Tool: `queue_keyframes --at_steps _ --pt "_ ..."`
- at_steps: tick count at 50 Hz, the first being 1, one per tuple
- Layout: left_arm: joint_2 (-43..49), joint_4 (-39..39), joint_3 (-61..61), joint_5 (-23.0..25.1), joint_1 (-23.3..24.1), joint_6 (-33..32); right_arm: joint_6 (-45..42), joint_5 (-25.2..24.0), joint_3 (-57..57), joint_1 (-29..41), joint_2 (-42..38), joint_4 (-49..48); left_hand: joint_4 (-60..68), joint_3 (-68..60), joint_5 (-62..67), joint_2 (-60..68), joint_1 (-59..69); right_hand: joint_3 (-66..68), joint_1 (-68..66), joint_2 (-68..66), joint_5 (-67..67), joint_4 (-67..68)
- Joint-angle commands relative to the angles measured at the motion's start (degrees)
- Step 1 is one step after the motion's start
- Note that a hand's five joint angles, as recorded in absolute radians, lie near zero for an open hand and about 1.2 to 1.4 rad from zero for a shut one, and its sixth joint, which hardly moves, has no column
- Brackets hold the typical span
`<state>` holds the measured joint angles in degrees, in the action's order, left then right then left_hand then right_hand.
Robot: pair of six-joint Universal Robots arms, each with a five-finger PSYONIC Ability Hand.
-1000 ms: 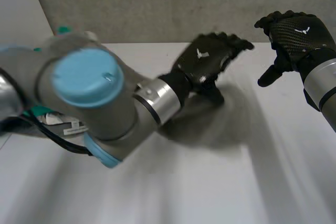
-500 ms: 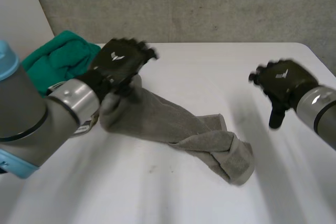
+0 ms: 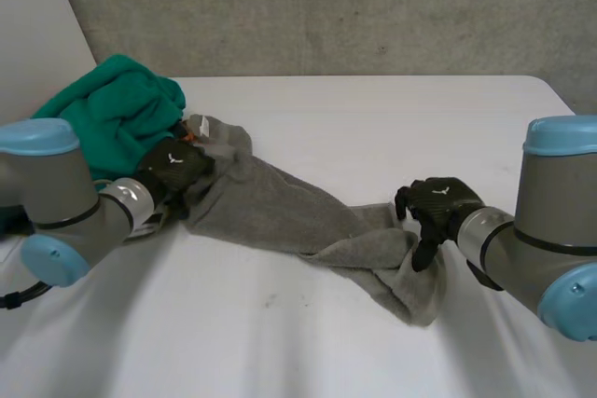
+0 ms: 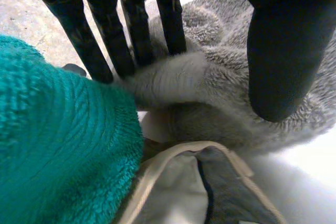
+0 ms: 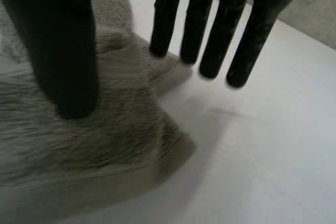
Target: Fold the laundry.
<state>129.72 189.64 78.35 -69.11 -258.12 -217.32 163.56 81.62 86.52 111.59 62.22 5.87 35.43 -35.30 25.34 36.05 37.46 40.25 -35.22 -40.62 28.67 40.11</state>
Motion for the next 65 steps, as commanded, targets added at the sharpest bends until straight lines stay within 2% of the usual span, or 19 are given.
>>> queue_keyframes --at_steps 1,2,7,10,14,19,23,28,30,37,45,48,49,51,53,56,60,65 --pt "1.86 -0.06 -3.47 -0.41 1.13 -1.70 -0.17 -0.15 -0.04 1.00 -0.61 0.02 39.66 -39.79 39.76 39.05 37.63 39.70 -44.74 -39.33 41.29 39.85" --pt "1.68 -0.15 -3.47 -0.58 1.39 -1.70 -0.17 -0.23 -0.04 1.00 -0.35 0.11 44.04 -44.17 44.14 43.43 42.01 39.75 -44.78 -39.38 41.33 39.89" --pt "-0.68 -0.76 -3.03 -3.39 4.38 -1.35 -0.78 -0.24 -0.12 0.21 0.79 0.29 44.57 -44.70 44.66 43.95 42.54 39.75 -44.78 -39.38 41.33 39.89" --pt "-6.57 -1.90 -2.15 -7.25 5.70 -0.83 -2.53 0.12 -0.47 0.03 4.65 0.46 44.57 -44.70 44.66 43.95 42.54 39.75 -44.78 -39.38 41.33 39.89" --pt "-15.44 -4.80 -0.83 -8.93 7.28 1.80 -8.76 0.38 -1.44 -2.33 12.38 1.34 44.57 -44.70 44.66 43.95 42.54 39.75 -44.78 -39.38 41.33 39.89" --pt "-28.35 -8.93 -0.65 -8.93 9.21 11.53 -17.90 0.12 -2.14 -6.64 22.65 1.43 44.57 -44.70 44.66 43.95 42.54 39.75 -44.78 -39.38 41.33 39.89" --pt "-35.65 -11.04 -0.74 -8.76 9.48 18.49 -20.73 -0.06 -2.94 -6.91 28.03 1.08 44.57 -44.70 44.66 43.95 42.54 39.75 -44.78 -39.38 41.33 39.89" --pt "-38.40 -12.28 -0.74 -8.67 9.48 23.43 -20.82 -0.93 -2.94 -7.53 30.32 0.11 44.57 -44.70 44.66 43.95 42.54 39.75 -44.78 -39.38 41.33 39.89" --pt "-37.70 -12.89 -0.74 -8.67 9.48 24.39 -20.91 -1.72 -2.06 -7.44 30.24 -1.37 44.57 -44.70 44.66 43.95 42.54 39.75 -44.78 -39.38 41.33 39.89" --pt "-26.64 -17.20 -1.80 -8.84 9.74 25.37 -21.79 -3.05 0.93 -7.09 26.73 -4.63 44.57 -44.70 44.66 43.95 42.54 39.75 -44.78 -39.38 41.33 39.89" --pt "-8.90 -17.46 -7.49 -8.84 10.18 25.72 -25.83 -2.17 1.28 -6.74 10.84 -8.50 44.57 -44.70 44.66 43.95 42.54 39.75 -44.78 -39.38 41.33 39.89" --pt "-4.84 -17.38 -9.96 -8.84 10.88 25.37 -26.18 -1.99 1.11 -6.65 7.75 -9.03 37.22 -37.35 37.32 36.61 35.19 39.75 -44.78 -39.38 41.33 39.89" --pt "-3.08 -17.38 -11.45 -8.93 11.15 25.37 -26.27 -1.73 1.11 -6.73 6.17 -9.64 22.70 -22.83 22.80 22.09 20.67 39.75 -44.78 -39.38 41.33 39.89" --pt "-2.45 -17.20 -12.08 -8.85 11.24 25.37 -26.27 -1.29 1.28 -6.74 5.11 -10.26 3.30 -3.43 3.40 2.69 1.27 39.75 -44.78 -39.38 41.33 39.89" --pt "-2.45 -16.24 -11.82 -8.76 10.80 25.37 -26.18 -0.15 1.90 -6.82 4.57 -10.87 -5.18 5.05 -5.08 -5.79 -7.21 39.75 -44.78 -39.38 41.33 39.89" --pt "-3.24 -14.92 -10.24 -8.84 10.89 25.37 -25.57 1.34 2.86 -7.35 4.66 -11.23 -5.04 4.91 -4.94 -5.65 -7.07 39.75 -44.78 -39.38 41.33 39.89" --pt "-12.79 -11.77 -1.22 -8.49 9.75 24.75 -25.57 2.14 3.74 -7.53 4.84 -11.40 -4.19 4.07 -4.10 -4.81 -6.23 39.75 -44.78 -39.38 41.33 39.89" --pt "-18.18 -5.79 9.79 -8.49 8.60 23.00 -25.48 2.23 4.53 -7.79 4.84 -11.40 -3.69 3.56 -3.59 -4.30 -5.72 39.75 -44.78 -39.38 41.33 39.89"
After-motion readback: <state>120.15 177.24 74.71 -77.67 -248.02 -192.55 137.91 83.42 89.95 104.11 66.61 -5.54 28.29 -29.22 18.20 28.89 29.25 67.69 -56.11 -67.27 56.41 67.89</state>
